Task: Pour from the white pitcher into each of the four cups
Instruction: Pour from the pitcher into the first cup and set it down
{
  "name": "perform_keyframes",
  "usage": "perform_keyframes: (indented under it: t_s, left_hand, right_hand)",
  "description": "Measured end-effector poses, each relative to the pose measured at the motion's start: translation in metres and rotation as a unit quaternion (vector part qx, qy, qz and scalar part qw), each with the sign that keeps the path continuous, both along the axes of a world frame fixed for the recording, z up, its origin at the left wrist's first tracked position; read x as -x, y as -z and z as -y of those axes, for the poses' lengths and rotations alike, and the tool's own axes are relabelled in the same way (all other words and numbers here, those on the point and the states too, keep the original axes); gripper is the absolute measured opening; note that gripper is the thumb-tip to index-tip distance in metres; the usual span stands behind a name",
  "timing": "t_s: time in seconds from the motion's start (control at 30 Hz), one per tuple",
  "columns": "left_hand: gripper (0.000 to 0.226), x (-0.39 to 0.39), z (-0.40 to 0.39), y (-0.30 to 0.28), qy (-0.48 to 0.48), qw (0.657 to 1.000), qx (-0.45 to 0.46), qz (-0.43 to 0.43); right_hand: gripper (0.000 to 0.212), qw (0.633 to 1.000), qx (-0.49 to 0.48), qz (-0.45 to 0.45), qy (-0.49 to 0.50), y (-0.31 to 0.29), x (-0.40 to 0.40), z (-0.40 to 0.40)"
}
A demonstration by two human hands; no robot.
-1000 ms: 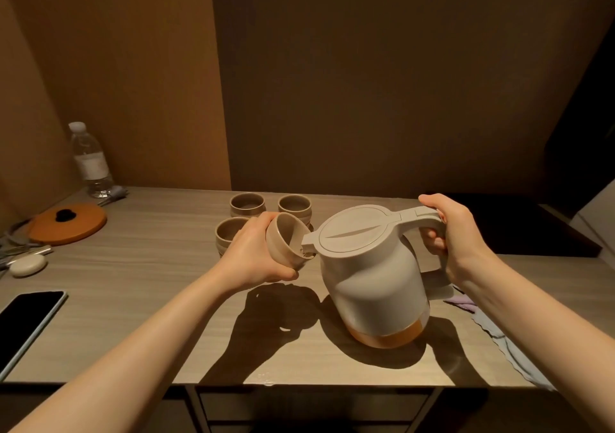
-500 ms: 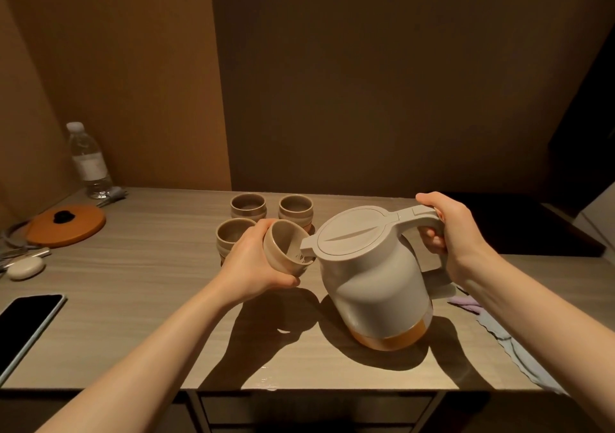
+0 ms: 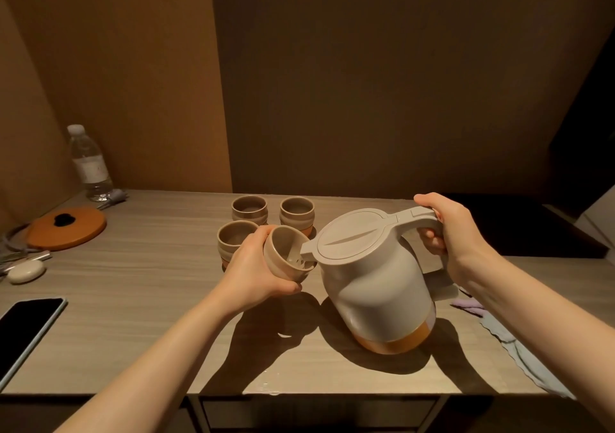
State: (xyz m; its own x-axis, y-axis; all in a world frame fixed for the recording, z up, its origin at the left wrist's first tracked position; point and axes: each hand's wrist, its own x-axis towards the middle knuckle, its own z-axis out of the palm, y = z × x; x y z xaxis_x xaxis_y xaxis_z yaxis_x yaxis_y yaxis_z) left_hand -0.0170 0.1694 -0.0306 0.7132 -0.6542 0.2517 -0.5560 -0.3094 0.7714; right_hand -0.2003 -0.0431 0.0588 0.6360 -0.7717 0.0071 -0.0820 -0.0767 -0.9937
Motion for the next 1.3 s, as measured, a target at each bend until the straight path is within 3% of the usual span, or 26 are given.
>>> perform_keyframes:
  t_s: [1.3]
  left_hand:
    - [0.093, 0.0102, 0.0003, 0.0086, -0.008, 0.998, 0.043, -0.046]
  right_hand:
    - [0.051, 1.0, 0.018, -0.011, -0.005, -0.0084, -0.006, -0.0005]
